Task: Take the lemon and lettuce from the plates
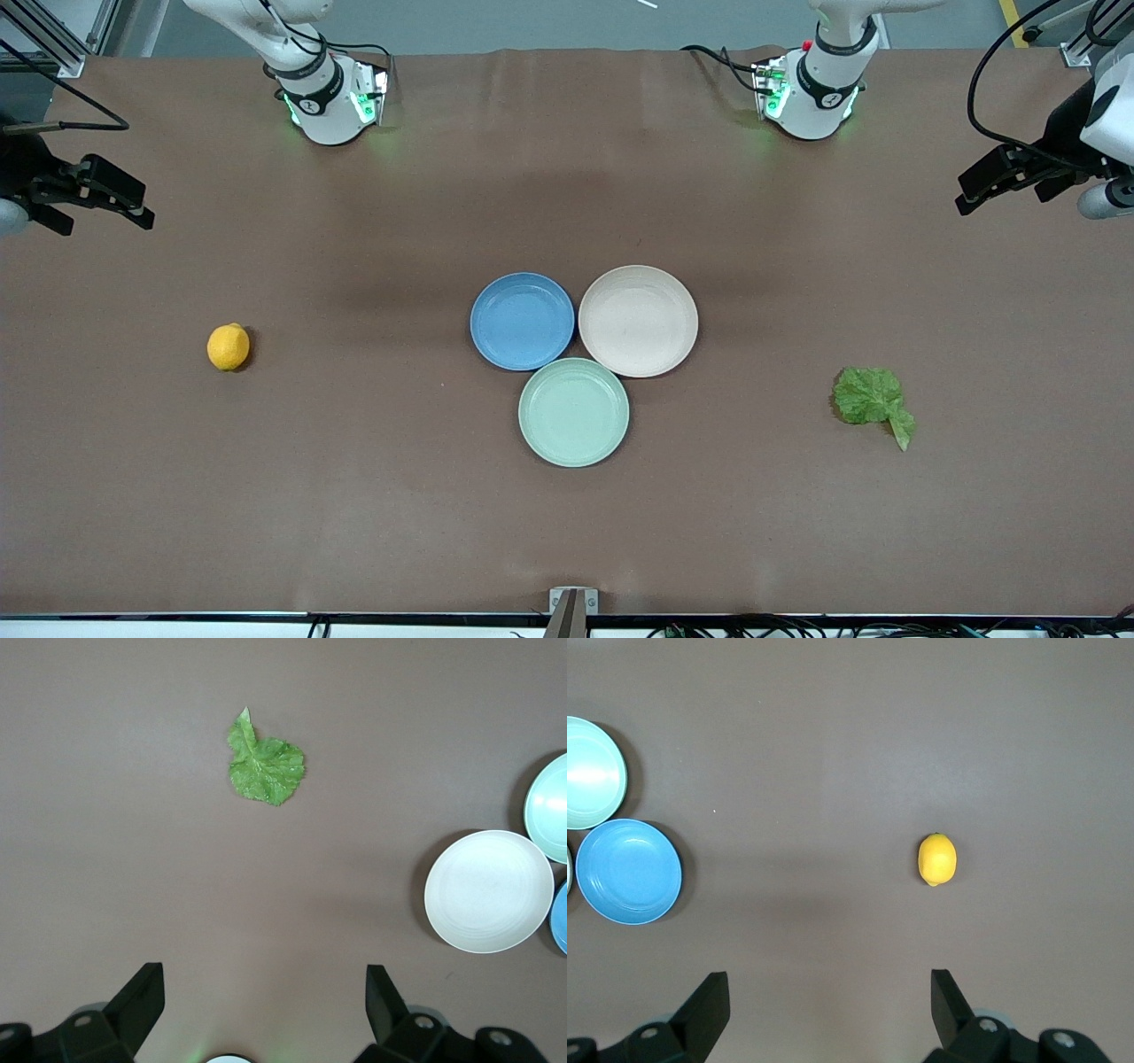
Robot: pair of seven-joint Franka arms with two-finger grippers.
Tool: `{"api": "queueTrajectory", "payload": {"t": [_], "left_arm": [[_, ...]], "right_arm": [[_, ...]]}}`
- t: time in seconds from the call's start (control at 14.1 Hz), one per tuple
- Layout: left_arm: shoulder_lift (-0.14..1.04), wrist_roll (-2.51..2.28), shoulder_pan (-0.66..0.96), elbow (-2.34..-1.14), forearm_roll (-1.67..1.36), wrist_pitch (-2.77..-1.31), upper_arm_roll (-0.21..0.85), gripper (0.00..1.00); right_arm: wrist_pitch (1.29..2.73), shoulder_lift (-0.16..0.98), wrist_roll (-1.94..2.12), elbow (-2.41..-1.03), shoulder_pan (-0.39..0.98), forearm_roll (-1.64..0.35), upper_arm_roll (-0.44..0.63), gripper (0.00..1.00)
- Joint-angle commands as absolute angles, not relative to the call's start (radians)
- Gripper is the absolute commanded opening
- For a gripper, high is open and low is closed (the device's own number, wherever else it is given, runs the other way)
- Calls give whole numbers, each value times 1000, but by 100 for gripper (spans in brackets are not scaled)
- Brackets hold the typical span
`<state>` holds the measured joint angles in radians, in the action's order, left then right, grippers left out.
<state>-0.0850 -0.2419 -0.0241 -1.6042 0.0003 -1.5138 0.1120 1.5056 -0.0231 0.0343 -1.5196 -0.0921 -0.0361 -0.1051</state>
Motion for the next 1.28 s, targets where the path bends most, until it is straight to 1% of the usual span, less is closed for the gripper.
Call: {"api": "queueTrajectory", "payload": {"t": [0.0,0.28,0.78,1.07,1.21], "left_arm": [[-123,-227,-21,-1654,-14,-1542,114,100],[-132,-227,-52,-1680,-15,-1575,153,100],[-135,-224,-74,-1663,-12,-1565,150,100],[-132,-190,-71,-1648,-3,-1554,152,100],[-129,-138,-71,-1651,-2,-1507,152,100]], "right_arm": [[1503,-46,34,-1534,-91,-32,-104,100],[1503,-46,34,-1532,-92,-32,-104,100],[1505,-46,34,-1532,-91,-32,-104,100],[1506,-46,34,-1532,-92,-31,-104,100],[1506,-46,34,-1532,-91,-31,-104,100]]}}
